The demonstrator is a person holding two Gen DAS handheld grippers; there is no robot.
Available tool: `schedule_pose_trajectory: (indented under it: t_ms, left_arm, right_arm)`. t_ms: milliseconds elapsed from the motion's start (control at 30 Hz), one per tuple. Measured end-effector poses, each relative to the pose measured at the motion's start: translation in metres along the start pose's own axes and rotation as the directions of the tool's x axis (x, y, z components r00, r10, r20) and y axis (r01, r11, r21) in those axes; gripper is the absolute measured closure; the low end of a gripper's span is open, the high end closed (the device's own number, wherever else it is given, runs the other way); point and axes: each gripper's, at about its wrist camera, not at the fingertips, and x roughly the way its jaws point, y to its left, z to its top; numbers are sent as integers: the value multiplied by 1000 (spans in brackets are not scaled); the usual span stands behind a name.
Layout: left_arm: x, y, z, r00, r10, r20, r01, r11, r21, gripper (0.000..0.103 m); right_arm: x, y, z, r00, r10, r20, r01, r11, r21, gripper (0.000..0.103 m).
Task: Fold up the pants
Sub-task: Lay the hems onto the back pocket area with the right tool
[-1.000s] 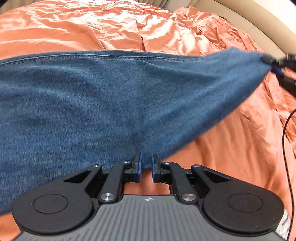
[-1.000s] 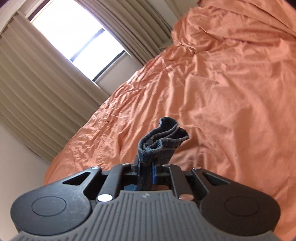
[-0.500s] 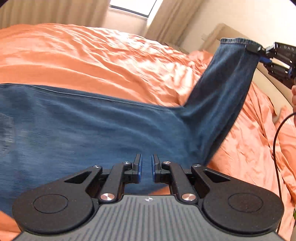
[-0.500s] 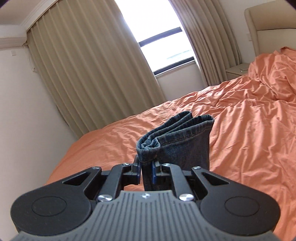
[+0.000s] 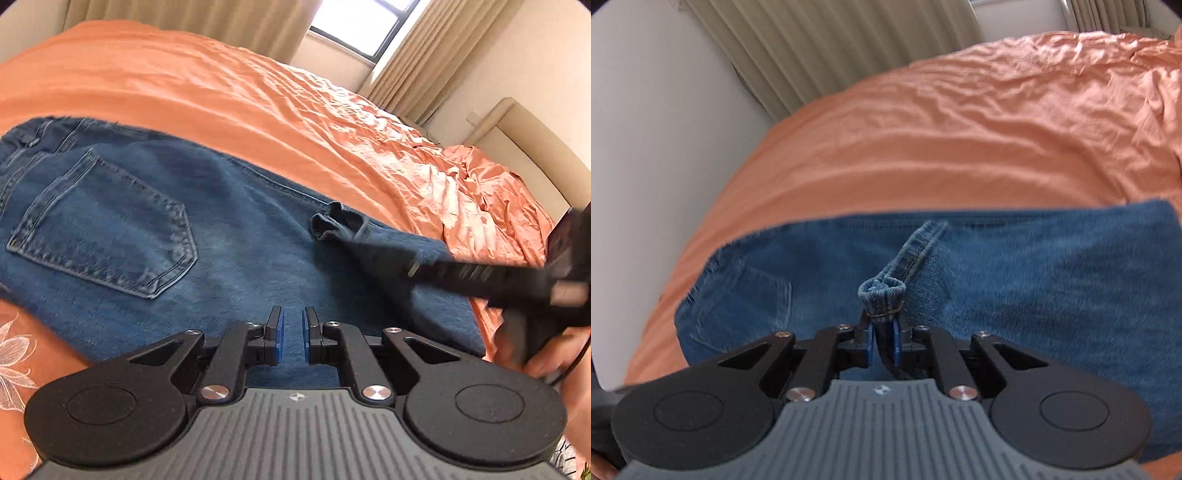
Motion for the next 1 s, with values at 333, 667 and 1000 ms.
schedule_pose_trajectory:
  t_ms: [333, 667, 1000]
  left_arm:
    - [10, 3, 6, 998, -56, -10, 56, 998, -42, 68]
    - [52, -13, 29, 991, -132, 14, 133, 987, -85, 43]
    - [137, 6, 59, 984, -176, 34, 178, 948, -265, 37]
  right_arm:
    - [20, -13, -22, 993, 54, -109, -56, 998, -21, 70]
    - [-51, -46, -19, 999, -17, 48, 21, 996, -88, 60]
    - [-93, -132, -19, 958, -156, 241, 174, 983, -58, 60]
